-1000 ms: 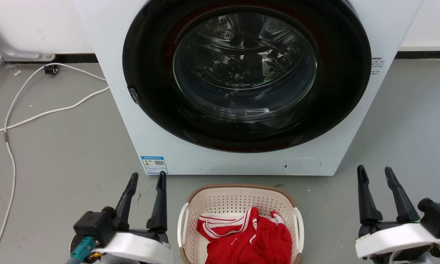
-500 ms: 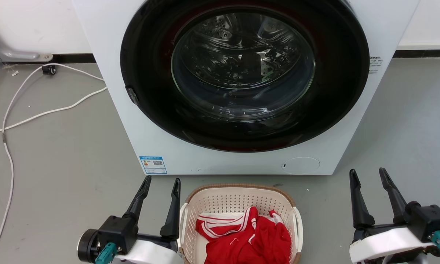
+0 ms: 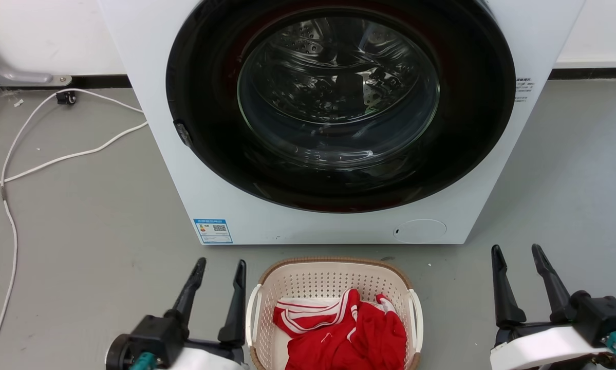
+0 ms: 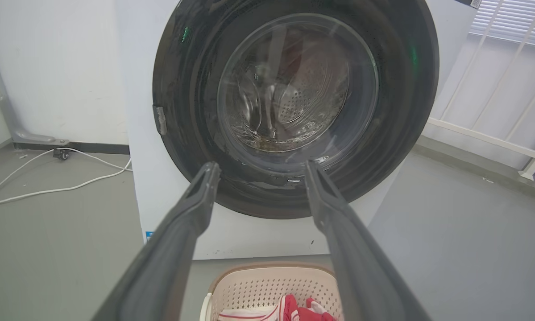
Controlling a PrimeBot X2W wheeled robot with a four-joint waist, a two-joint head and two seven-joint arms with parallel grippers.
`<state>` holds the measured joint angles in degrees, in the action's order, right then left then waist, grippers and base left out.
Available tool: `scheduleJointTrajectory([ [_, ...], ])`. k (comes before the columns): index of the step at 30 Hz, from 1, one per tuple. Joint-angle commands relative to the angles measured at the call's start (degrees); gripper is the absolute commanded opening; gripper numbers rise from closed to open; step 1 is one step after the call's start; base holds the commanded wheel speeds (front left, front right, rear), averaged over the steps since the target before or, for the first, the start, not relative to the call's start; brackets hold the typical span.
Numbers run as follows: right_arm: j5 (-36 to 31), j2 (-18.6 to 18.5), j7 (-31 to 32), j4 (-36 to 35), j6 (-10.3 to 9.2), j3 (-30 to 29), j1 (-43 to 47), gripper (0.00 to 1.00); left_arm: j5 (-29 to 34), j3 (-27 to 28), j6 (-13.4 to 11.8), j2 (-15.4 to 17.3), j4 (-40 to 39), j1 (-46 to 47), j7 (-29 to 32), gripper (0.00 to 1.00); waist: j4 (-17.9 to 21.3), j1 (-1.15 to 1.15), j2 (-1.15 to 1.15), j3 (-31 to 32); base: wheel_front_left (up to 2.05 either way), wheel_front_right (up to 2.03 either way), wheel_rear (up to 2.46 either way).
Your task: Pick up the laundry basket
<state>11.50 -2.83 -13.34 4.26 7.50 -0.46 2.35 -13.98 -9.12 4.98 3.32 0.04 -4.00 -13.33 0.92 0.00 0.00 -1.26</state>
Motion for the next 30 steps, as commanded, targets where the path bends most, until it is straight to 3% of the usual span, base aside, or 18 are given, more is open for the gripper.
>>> scheduleJointTrajectory([
  [1,-1.49,-0.1,-0.48,0.1,-0.02,0.01,0.33,1.0,1.87,-0.3,0.26,-0.02,0.29,-0.44,-0.5,1.0,0.01,0.0,0.0,0.01,0.0,0.0,0.0],
  [7,-5.97,-0.1,-1.07,0.66,-0.02,0.34,0.23,1.0,8.32,-1.67,0.12,-0.14,1.75,-0.23,-1.08,1.0,0.09,0.0,0.0,-0.16,0.0,0.0,0.0],
  [15,-9.22,-0.09,-1.91,0.39,-0.02,0.63,0.66,1.0,11.25,-2.06,-0.24,-0.29,1.26,-0.6,-1.93,1.0,0.1,0.0,0.0,-0.24,0.0,0.0,0.0],
  [30,-7.32,-0.08,-1.86,0.77,-0.02,0.78,0.45,1.0,7.65,-0.89,0.47,-0.45,2.55,-0.83,-1.96,1.0,0.08,0.0,0.0,-0.53,0.0,0.0,0.0],
])
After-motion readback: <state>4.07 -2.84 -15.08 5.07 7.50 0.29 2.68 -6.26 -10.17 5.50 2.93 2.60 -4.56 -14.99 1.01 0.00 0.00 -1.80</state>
